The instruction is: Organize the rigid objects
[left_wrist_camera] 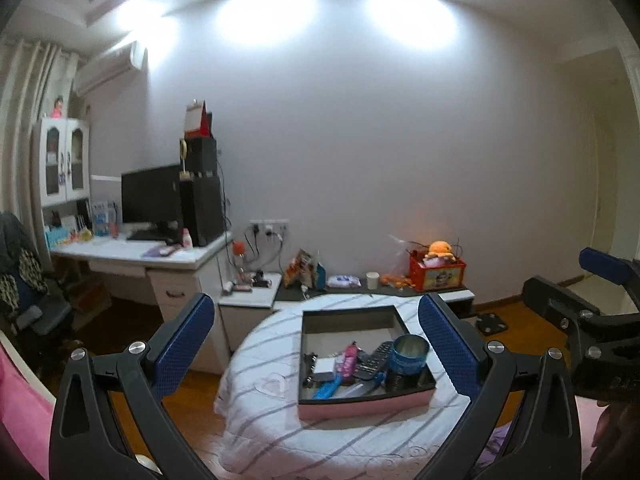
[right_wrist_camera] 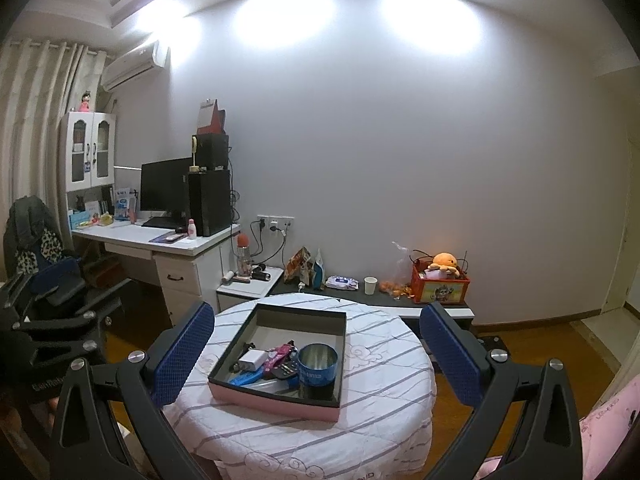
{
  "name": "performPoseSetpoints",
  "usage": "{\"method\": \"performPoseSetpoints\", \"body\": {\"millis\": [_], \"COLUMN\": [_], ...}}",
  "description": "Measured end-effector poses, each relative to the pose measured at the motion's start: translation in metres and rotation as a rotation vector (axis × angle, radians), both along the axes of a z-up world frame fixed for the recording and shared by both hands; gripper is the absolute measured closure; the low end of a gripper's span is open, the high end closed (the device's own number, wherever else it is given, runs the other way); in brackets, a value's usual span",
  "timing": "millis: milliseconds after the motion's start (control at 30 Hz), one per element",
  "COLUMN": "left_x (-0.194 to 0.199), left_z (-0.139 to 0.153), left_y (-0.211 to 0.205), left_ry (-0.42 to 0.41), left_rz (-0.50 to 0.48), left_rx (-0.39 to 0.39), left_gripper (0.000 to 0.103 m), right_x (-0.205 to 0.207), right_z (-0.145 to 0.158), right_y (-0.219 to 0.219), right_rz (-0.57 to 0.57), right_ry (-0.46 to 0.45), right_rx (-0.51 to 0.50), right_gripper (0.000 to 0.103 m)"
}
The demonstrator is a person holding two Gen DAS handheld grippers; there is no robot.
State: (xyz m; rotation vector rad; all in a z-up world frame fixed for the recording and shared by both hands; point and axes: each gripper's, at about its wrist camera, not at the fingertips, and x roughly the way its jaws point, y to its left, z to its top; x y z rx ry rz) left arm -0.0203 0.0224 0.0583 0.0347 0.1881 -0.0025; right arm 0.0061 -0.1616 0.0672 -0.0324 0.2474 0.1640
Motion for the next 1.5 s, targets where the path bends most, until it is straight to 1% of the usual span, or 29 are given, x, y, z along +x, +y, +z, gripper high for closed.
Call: {"method": "performPoseSetpoints", "body": {"millis": [133, 233, 467, 633, 933, 1167, 1333, 1500], "left_x": [-0.009, -0.014, -0.008, -0.007, -0.005, -0.007, -0.004, -0.002], "left_z": [0.002, 0.002, -0.001, -0.002, -0.002, -0.001, -0.006, -0.008], "left_y": [0.002, 0.004, 0.002, 0.003, 0.003, 0.004, 0.003, 0.003], "left_ry": [-0.023, -0.034, -0.017, -0.010, -0.003, -0.027, -0.017, -0.016], "left_rz": [-0.003, -0.008, 0.035, 0.043, 0.038, 0.007, 0.009, 0.008], "left_rx": [-0.006, -0.004, 0.023, 0.020, 0.020, 0.009, 0.022, 0.015], "left_gripper": [0.000, 0.000, 0.000, 0.000, 0.000, 0.000, 0.000, 0.000], "right_x": [-0.004, -0.005, -0.010, -0.011, -0.013, -0.012, -0.010, -0.008], "right_z": [-0.004, -0.006, -0.004, -0.004, -0.003, -0.002, -0.003, -0.006], "right_y": [0.002, 0.002, 0.003, 0.003, 0.004, 0.003, 0.003, 0.005], "right_rz": [0.033, 0.025, 0.013, 0.012, 0.018, 0.012, 0.011, 0.011], "right_ry": [-0.001, 0.004, -0.005, -0.004, 0.002, 0.005, 0.008, 0.016], "right_rx": [0.018, 0.013, 0.007, 0.006, 0.000, 0.001, -0.001, -0.005], "right_gripper": [0.000, 0.000, 0.000, 0.000, 0.000, 0.000, 0.000, 0.000]}}
